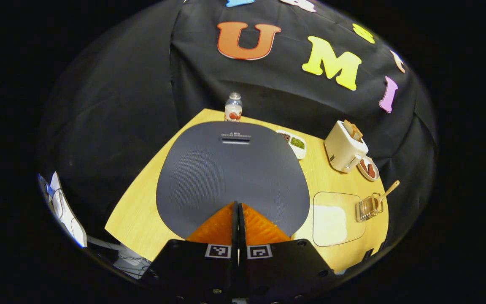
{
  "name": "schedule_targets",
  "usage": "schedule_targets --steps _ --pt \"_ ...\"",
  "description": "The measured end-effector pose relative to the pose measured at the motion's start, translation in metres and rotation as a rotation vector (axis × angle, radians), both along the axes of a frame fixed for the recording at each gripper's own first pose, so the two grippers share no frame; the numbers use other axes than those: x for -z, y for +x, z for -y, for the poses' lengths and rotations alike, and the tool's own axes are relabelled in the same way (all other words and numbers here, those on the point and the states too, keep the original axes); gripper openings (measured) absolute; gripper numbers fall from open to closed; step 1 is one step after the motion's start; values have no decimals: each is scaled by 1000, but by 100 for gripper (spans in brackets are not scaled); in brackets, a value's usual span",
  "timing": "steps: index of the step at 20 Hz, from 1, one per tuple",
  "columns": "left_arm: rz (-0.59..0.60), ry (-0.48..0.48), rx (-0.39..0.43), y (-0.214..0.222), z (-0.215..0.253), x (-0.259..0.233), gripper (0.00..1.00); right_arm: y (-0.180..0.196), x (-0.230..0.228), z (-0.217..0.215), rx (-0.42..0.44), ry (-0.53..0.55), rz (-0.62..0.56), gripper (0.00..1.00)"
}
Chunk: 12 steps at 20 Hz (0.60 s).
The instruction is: Close the left gripper, press the button to open the rice cooker; take a wooden spoon from the chopstick holder with the right hand, scoop a spoonful of rice and pour it into the rice cooker, then put the wooden spoon back into the chopstick holder.
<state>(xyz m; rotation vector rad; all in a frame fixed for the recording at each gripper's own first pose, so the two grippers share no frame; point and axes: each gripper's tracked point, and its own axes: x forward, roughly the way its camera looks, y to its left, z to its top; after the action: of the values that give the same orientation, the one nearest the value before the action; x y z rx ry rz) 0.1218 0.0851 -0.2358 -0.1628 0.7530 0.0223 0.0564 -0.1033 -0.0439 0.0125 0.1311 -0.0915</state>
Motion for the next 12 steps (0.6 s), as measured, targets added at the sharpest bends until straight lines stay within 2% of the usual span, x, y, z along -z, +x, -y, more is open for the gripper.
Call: schedule_targets --steps 5,8,11,12 --pt "67 12 -17 4 0 -18 0 -9 -12 7 6 -14 34 100" --pt "184 7 -31 16 -4 -67 1 -10 -11 17 29 3 35 100" --pt "296 22 20 24 8 -111 1 -9 -15 24 43 19 44 100" --pt "324 54 17 28 5 -121 26 -8 -15 25 47 21 46 100"
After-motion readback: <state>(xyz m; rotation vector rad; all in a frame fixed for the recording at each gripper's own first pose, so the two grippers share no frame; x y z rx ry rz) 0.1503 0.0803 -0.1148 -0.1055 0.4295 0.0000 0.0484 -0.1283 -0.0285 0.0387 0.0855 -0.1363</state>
